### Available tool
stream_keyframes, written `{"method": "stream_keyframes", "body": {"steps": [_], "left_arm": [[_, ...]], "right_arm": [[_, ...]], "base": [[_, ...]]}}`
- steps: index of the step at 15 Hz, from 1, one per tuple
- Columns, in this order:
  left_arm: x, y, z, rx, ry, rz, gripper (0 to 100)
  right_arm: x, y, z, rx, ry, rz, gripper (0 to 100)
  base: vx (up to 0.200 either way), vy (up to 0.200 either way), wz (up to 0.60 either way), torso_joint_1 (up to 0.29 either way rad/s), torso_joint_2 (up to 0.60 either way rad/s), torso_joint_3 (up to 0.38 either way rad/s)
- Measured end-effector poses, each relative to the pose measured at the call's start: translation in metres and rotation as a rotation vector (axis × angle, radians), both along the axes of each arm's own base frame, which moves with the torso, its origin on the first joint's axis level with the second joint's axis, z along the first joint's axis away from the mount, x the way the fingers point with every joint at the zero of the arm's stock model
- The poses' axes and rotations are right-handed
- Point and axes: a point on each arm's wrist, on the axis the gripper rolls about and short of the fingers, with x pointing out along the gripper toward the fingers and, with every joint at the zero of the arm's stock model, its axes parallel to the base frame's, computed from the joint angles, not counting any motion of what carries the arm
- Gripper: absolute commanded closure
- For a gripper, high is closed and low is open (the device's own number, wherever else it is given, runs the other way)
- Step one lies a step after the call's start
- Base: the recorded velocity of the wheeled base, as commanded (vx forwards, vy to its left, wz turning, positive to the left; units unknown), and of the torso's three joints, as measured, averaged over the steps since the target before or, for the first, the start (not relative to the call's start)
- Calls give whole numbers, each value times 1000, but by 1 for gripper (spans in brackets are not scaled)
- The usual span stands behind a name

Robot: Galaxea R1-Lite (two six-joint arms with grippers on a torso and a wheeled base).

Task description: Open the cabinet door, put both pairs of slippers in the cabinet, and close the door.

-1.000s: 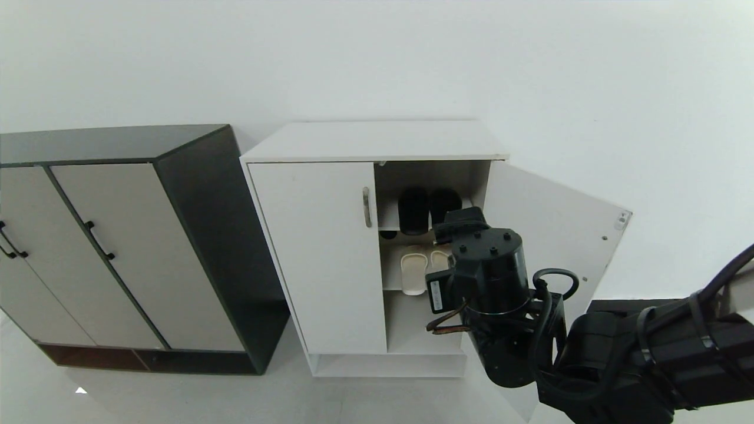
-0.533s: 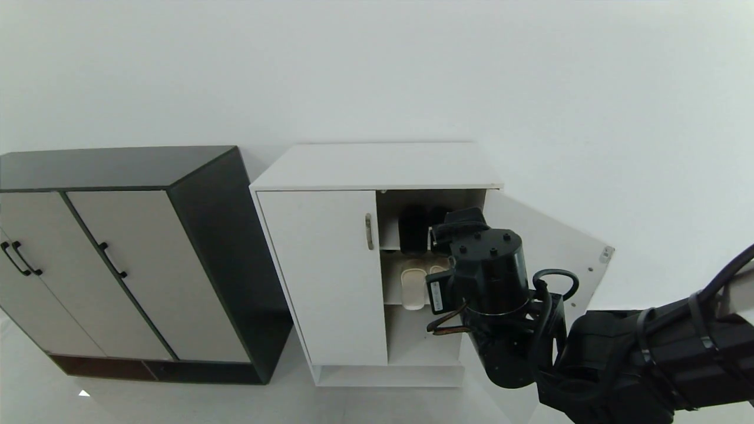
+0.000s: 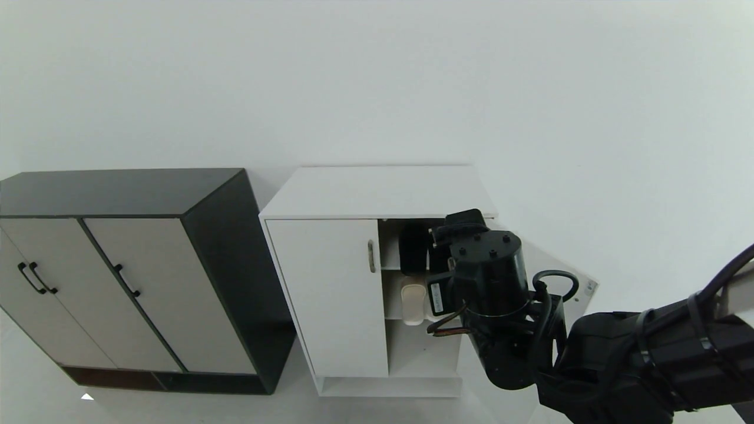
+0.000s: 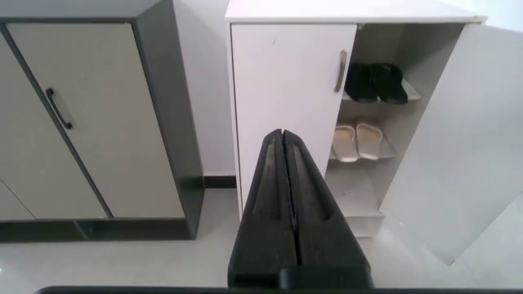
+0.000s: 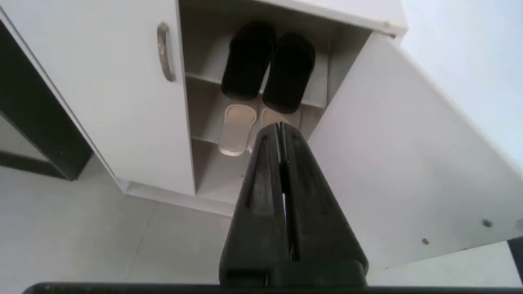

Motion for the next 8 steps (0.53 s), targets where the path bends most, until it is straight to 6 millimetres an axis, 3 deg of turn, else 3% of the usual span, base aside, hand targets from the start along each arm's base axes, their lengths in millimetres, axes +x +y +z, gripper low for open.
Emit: {"method": "stream_keyframes", "body": {"steps": [2, 8], "left_arm": [[0, 0, 0, 0, 0, 0, 100], [0, 0, 0, 0, 0, 0, 100]], "right_arm": [[0, 0, -1, -8, 1, 1, 100], [0, -2, -3, -19, -1, 1, 100]], "base": [[0, 0, 0, 200, -471, -241], [0, 0, 0, 8, -14, -9]]}}
